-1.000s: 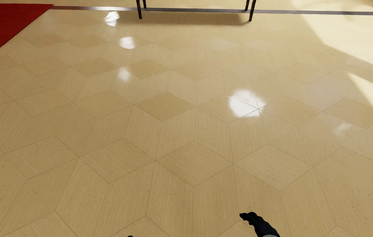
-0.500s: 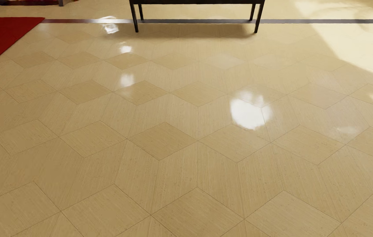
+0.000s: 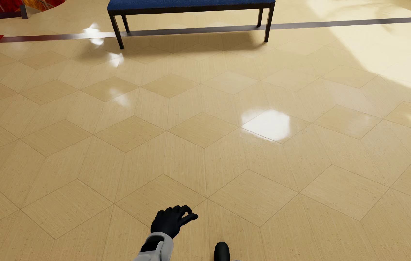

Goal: Approach the bench

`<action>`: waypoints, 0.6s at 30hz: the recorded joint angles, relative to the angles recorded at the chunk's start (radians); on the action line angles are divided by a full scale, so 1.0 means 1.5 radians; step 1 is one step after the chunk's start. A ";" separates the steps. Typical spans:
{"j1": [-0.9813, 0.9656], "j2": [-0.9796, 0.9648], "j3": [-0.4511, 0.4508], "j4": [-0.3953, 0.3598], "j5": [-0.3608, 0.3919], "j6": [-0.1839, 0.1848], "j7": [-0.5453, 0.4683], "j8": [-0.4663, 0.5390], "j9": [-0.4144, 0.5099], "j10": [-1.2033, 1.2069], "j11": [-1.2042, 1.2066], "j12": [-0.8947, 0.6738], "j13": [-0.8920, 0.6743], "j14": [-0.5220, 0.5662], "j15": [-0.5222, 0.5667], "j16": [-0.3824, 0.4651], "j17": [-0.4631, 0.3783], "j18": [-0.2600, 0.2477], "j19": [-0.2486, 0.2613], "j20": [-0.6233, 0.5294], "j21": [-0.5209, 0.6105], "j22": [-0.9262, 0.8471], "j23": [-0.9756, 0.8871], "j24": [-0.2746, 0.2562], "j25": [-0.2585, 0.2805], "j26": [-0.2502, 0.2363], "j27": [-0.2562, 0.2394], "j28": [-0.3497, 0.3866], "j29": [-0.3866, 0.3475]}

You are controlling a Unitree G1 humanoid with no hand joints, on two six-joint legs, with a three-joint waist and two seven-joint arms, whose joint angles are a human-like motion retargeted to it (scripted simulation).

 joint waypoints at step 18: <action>-0.464 0.415 0.071 0.177 0.156 0.106 0.045 -0.041 0.003 -0.096 -0.018 0.202 -0.177 0.175 -0.210 0.063 0.023 -0.071 -0.067 0.138 0.042 -0.006 0.039 -0.100 -0.025 0.099 -0.069 -0.074 -0.063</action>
